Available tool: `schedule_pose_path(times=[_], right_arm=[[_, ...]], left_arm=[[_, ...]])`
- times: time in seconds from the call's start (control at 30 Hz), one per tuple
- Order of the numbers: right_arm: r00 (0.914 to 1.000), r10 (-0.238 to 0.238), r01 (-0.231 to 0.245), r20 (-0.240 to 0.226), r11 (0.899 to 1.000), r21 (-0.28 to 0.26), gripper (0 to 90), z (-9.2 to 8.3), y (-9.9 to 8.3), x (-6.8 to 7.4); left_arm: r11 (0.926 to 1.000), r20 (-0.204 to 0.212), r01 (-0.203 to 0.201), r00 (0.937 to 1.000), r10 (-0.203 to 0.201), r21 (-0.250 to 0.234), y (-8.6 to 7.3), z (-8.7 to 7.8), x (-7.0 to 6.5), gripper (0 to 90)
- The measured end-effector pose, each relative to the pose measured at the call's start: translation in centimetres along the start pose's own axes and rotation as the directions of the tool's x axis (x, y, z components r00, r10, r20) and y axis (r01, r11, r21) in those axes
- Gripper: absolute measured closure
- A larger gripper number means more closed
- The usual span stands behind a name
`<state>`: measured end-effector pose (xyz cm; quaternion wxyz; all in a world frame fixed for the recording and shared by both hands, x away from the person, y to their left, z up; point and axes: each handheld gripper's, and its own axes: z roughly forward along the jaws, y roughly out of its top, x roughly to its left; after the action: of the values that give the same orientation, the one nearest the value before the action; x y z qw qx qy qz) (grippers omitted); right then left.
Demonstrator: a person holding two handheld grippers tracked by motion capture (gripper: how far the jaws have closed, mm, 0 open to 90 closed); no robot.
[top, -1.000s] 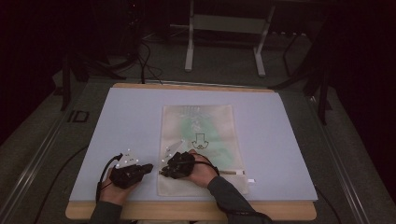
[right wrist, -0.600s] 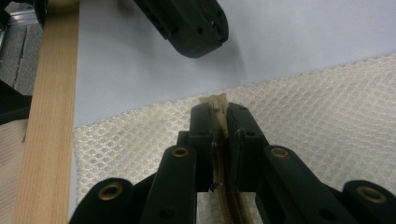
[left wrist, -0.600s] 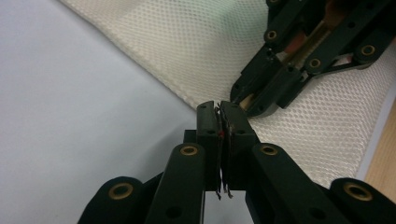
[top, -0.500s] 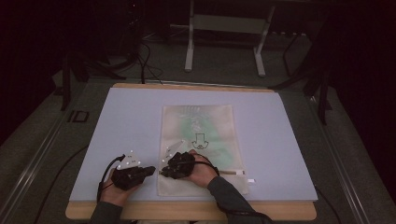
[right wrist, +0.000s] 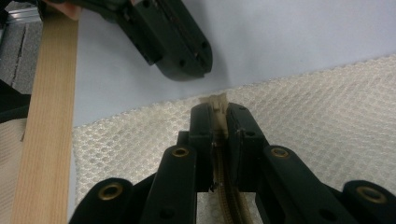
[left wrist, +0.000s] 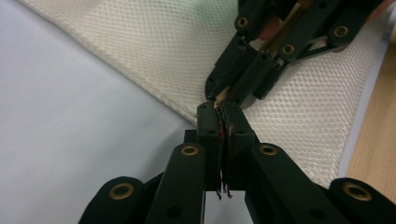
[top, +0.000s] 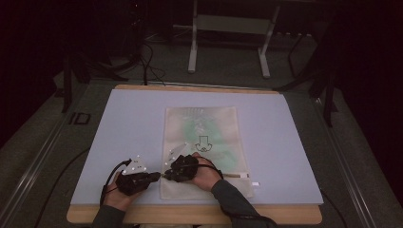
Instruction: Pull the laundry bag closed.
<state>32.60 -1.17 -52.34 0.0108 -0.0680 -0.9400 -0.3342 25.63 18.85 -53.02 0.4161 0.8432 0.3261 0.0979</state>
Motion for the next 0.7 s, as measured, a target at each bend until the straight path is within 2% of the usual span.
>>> schedule_pose_path(times=[0.33, 0.53, 0.7], right_arm=[[1.0, 0.0, 0.0, 0.0, 1.0, -0.001, 81.4, 0.0, -0.01, -0.01], [1.0, 0.0, 0.0, -0.001, 1.0, -0.001, 81.4, -0.01, -0.02, -0.02], [1.0, 0.002, -0.002, -0.003, 1.0, -0.001, 81.5, 0.0, -0.02, -0.02]], left_arm=[[0.9993, 0.048, -0.036, 0.9982, 0.035, 0.014, 0.08, 0.19, -0.26, 86.7], [0.9964, 0.049, -0.066, 0.9968, 0.063, 0.054, 0.2, 0.67, -0.52, 88.2], [0.9961, 0.056, -0.071, 0.9961, 0.068, 0.053, 0.17, 0.64, -0.5, 88.6]])
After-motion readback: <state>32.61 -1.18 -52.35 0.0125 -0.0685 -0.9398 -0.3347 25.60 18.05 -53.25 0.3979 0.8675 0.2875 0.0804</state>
